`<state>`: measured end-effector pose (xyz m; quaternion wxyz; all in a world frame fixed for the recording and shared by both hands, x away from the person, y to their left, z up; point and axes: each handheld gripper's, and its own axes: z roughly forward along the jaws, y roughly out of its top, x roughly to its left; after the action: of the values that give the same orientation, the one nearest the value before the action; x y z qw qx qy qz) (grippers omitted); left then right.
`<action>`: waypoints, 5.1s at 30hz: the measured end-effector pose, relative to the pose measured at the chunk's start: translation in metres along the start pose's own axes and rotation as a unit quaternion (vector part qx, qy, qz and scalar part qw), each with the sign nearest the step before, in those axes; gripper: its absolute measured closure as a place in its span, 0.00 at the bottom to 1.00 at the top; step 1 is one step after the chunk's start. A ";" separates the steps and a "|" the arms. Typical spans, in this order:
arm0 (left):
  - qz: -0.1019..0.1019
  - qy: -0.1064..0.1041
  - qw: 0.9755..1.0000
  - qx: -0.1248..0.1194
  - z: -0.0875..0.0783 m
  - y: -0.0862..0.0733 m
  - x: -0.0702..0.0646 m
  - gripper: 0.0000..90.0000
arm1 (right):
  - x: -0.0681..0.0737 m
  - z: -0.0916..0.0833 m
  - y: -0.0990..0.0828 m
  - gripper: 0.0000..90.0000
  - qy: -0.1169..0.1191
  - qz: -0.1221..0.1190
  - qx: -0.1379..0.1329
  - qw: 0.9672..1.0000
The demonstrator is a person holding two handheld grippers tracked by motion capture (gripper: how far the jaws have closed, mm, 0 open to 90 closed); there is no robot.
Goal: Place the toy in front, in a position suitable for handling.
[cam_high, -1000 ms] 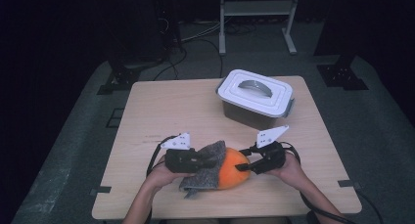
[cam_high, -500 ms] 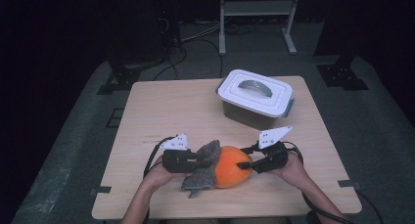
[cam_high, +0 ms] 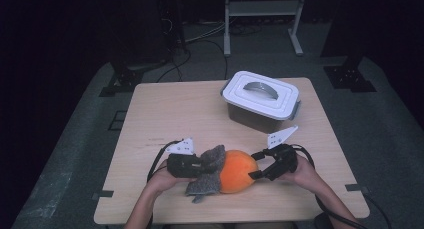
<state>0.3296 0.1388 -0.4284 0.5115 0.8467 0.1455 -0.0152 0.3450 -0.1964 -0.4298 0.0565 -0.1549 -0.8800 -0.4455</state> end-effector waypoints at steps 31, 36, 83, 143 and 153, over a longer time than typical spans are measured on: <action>0.007 -0.024 0.999 -0.043 -0.005 0.013 -0.008 0.85 | 0.008 -0.001 0.009 0.31 -0.019 -0.019 -0.023 0.999; 0.013 -0.026 0.998 -0.048 -0.004 0.017 -0.010 0.85 | 0.013 0.002 0.015 0.44 -0.016 -0.030 -0.028 0.999; 0.024 0.001 0.999 -0.024 -0.007 0.025 -0.016 0.85 | 0.019 0.003 0.026 0.35 -0.037 -0.039 -0.031 0.998; 0.039 -0.004 0.999 -0.032 -0.008 0.038 -0.023 0.85 | 0.041 0.015 0.032 0.56 -0.049 -0.111 -0.037 0.992; 0.015 0.000 1.000 -0.026 -0.010 0.025 -0.013 0.85 | 0.029 0.010 0.030 0.36 -0.026 -0.070 -0.038 0.996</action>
<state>0.3224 0.1333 -0.4000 0.5338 0.8351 0.1332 -0.0041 0.3274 -0.1653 -0.4058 -0.0037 -0.1068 -0.8722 -0.4774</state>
